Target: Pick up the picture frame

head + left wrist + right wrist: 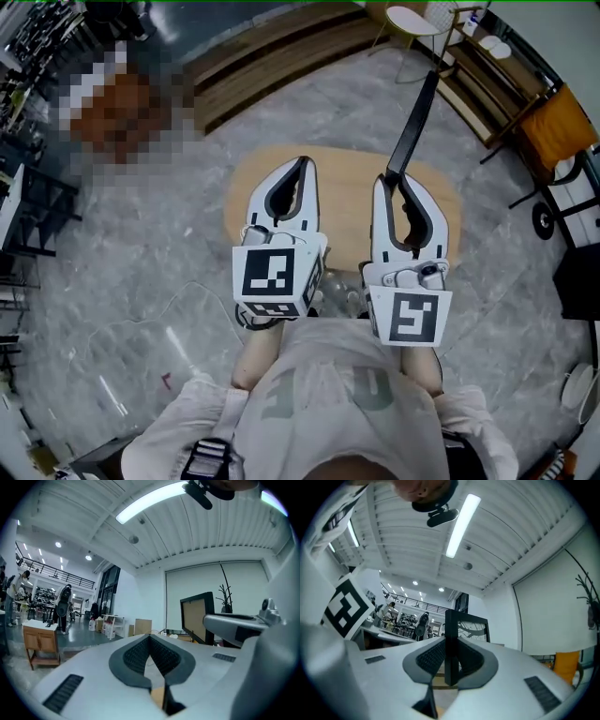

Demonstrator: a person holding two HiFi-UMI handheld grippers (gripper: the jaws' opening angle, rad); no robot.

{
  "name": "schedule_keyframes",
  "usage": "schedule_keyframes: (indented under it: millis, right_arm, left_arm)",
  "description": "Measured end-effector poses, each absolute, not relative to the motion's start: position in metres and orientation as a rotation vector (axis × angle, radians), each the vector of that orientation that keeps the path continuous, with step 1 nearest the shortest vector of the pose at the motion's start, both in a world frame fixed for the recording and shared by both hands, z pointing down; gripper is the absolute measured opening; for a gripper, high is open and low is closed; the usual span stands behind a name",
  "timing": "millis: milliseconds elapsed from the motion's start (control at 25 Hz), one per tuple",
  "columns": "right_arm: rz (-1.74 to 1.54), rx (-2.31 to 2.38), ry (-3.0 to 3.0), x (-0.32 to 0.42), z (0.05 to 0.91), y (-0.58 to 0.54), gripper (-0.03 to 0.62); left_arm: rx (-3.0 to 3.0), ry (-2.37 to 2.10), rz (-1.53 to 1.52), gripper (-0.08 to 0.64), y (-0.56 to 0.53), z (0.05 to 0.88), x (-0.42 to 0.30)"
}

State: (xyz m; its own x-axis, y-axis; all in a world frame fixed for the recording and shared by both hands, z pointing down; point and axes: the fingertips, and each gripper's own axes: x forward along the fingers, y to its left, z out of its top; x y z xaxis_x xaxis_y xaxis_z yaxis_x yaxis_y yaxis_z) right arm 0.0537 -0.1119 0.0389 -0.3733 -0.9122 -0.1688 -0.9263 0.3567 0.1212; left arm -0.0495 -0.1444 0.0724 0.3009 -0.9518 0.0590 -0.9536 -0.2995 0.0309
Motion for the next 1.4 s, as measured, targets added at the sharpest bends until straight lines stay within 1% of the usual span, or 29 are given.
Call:
schedule_keyframes:
  millis: [240, 440, 840, 1400]
  right_arm:
    - [0.160, -1.654, 2.543, 0.066, 0.052, -0.098, 0.081]
    - [0.058, -1.672, 2.539, 0.072, 0.061, -0.097, 0.081]
    - [0.031, -1.694, 2.519, 0.081, 0.061, -0.102, 0.081]
    - [-0.041, -1.700, 2.558, 0.074, 0.079, -0.108, 0.081]
  left_arm:
    - [2.520, -1.792, 0.062, 0.009, -0.132, 0.078, -0.038]
    - [2.536, -1.807, 0.019, 0.009, -0.125, 0.069, -0.037]
    - [2.565, -1.791, 0.011, 0.009, -0.123, 0.068, -0.027]
    - [2.560, -1.801, 0.171, 0.009, -0.125, 0.090, -0.025]
